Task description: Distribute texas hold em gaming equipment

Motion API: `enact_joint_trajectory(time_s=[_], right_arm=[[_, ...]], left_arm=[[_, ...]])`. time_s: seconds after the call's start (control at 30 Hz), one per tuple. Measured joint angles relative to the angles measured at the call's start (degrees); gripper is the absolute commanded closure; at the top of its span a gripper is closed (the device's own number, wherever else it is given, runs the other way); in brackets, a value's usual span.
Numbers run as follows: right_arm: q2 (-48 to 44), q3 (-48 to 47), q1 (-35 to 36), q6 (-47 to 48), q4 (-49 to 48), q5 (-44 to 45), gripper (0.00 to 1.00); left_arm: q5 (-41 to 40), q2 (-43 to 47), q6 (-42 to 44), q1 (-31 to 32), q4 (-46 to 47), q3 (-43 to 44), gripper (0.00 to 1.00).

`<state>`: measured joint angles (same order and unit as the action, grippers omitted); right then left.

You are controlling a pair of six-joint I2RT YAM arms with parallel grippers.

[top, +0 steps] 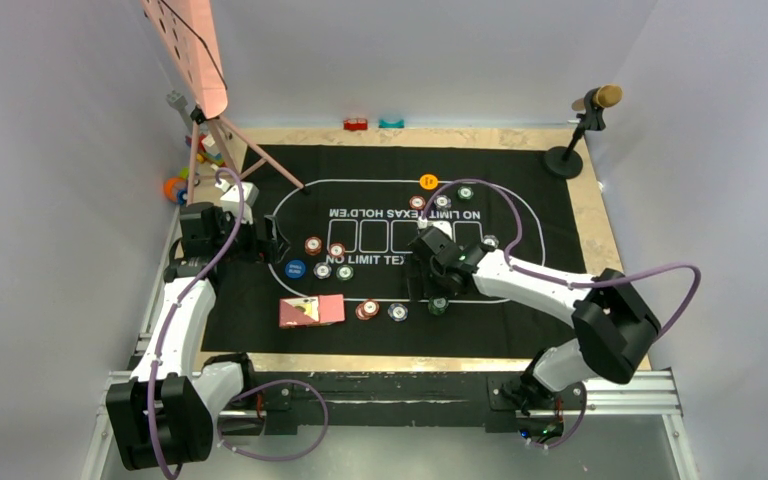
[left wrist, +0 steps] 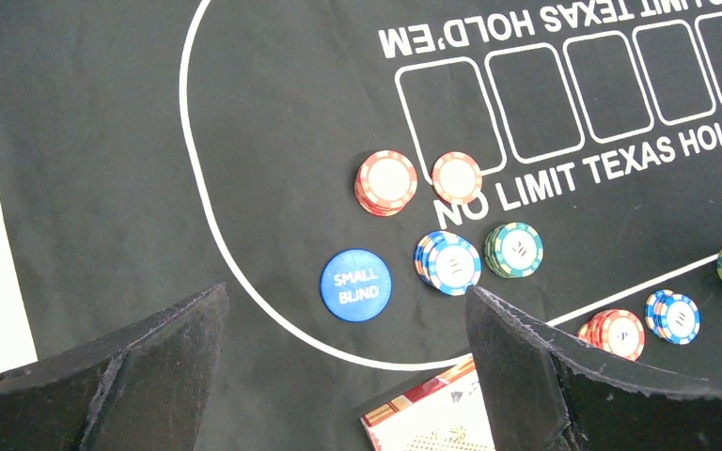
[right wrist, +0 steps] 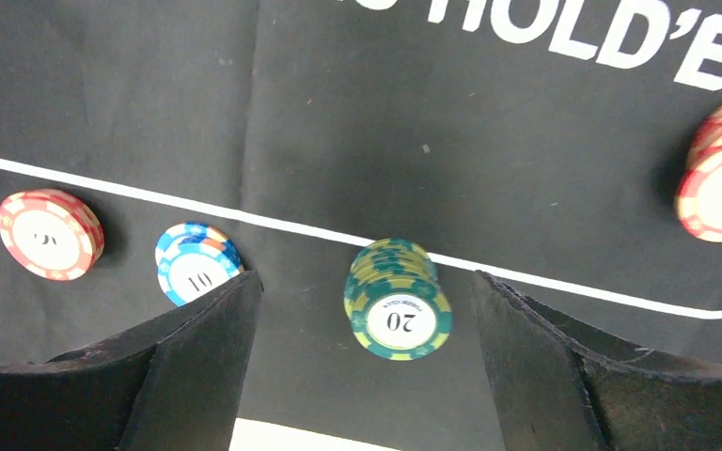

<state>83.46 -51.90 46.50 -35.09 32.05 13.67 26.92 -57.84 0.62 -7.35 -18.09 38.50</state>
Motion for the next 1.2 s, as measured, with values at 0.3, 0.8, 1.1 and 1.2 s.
enact_joint_trajectory(time_s=[0.3,0.8,1.1,1.2], right_arm=[[3.61,1.79,2.29,-1.84,-2.78,-1.20,0.30],[4.00,3.52,2.29,-3.91,-1.01,2.12,0.36],[4.28,3.52,2.95,-4.61,0.13,3.34,0.42],[4.24,3.52,2.99,-4.76,0.11,3.34,0.51]], left_arm=[[0.83,0.11,0.07,0.00,0.00,0.00,0.00],[1.07,0.11,0.07,0.00,0.00,-0.02,0.00],[1.20,0.11,0.07,0.00,0.00,-0.17,0.00],[1.20,0.13,0.07,0.00,-0.02,-0.28,0.00]])
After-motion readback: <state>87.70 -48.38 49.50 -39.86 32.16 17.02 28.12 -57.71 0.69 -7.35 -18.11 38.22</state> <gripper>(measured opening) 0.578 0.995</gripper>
